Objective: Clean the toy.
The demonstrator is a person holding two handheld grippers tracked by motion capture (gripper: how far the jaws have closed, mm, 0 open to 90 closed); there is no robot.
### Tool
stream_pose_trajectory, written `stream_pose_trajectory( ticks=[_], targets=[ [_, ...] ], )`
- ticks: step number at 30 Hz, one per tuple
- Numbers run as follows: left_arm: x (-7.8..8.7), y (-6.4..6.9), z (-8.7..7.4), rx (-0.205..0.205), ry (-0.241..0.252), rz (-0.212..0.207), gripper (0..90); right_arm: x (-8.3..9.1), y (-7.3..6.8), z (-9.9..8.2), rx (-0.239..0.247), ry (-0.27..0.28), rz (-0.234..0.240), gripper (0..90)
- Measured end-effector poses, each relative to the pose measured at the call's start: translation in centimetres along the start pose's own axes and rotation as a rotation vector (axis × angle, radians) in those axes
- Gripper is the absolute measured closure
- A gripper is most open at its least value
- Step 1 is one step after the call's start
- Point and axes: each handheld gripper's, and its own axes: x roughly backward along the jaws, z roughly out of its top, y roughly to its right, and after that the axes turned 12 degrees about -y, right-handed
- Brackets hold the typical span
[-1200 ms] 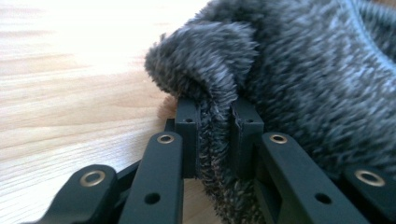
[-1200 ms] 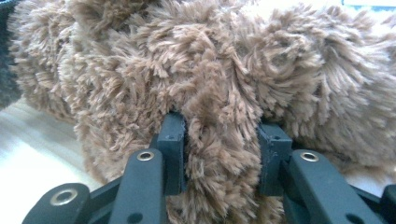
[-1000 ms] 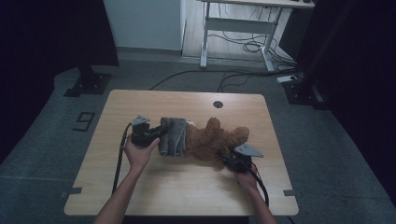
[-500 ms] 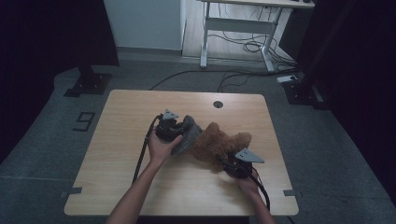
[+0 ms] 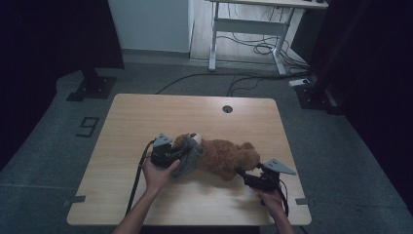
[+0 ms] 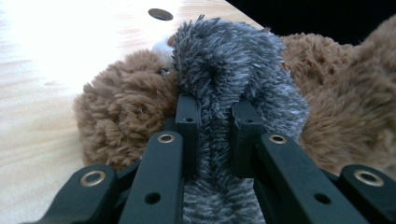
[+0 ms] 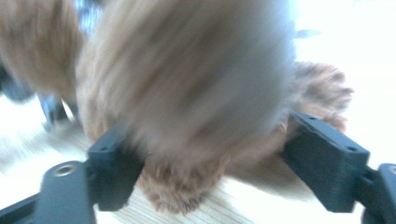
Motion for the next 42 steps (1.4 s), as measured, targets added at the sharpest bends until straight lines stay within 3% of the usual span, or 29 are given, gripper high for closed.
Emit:
stream_pose_trajectory(
  ticks=[5, 8, 10, 11, 13, 15, 19, 22, 25, 28, 30, 32, 34, 36, 38, 42],
  targets=[
    [0.5, 0.7, -1.1, -0.004, 0.003, -0.017, 76.2, 0.8, -1.3, 0.5, 0.012, 0.023, 0.060, 16.8],
    [0.7, 0.9, -1.3, -0.006, -0.002, -0.013, 76.0, 0.4, -2.9, 1.0, 0.061, 0.014, 0.060, 15.3],
    [0.8, 0.8, -1.4, -0.005, -0.008, -0.017, 76.0, 0.4, -3.3, 1.3, 0.067, 0.021, 0.013, 30.0],
    [0.9, 0.7, -1.4, 0.000, -0.009, -0.026, 75.9, 0.3, -3.2, 1.4, 0.058, 0.012, -0.018, 33.0],
    [1.3, 0.6, -1.2, 0.010, -0.018, -0.044, 75.7, -0.1, -2.7, 1.3, 0.064, 0.002, -0.020, 44.6],
    [2.0, 0.8, -0.7, 0.010, 0.002, -0.055, 75.9, -0.7, -2.2, 0.8, 0.069, -0.016, -0.027, 49.2],
    [3.0, 2.5, 1.4, -0.033, 0.054, -0.064, 76.1, -1.1, -1.6, 0.3, 0.075, -0.011, -0.049, 52.4],
    [3.1, 4.8, 4.2, -0.089, 0.072, -0.099, 76.0, -1.0, -1.5, 0.3, 0.082, -0.004, -0.043, 52.7],
    [2.0, 7.3, 6.8, -0.143, 0.060, -0.132, 75.8, -1.0, -1.5, 0.0, 0.104, 0.005, -0.032, 52.9],
    [-0.9, 9.4, 8.7, -0.165, -0.006, -0.178, 75.4, -1.0, -1.5, -0.1, 0.100, 0.008, -0.021, 53.0],
    [-3.9, 10.6, 8.9, -0.166, -0.082, -0.204, 75.3, -1.0, -1.6, -0.2, 0.104, 0.009, -0.021, 53.0],
    [-6.1, 11.1, 8.3, -0.192, -0.150, -0.171, 75.3, -0.9, -1.6, -0.2, 0.102, 0.006, -0.029, 53.0],
    [-7.2, 10.9, 7.5, -0.183, -0.152, -0.172, 75.7, -1.0, -1.4, -0.2, 0.097, -0.016, -0.049, 53.0],
    [-6.9, 10.1, 6.9, -0.153, -0.125, -0.204, 76.2, -1.1, -1.1, -0.5, 0.093, -0.031, -0.051, 53.1],
    [-5.9, 9.3, 6.5, -0.145, -0.099, -0.178, 76.4, -1.1, -0.7, -0.6, 0.085, -0.034, -0.029, 53.2],
    [-3.8, 7.4, 5.4, -0.109, -0.046, -0.099, 76.2, -1.2, -0.7, -0.5, 0.073, -0.036, -0.044, 53.5]
  ],
)
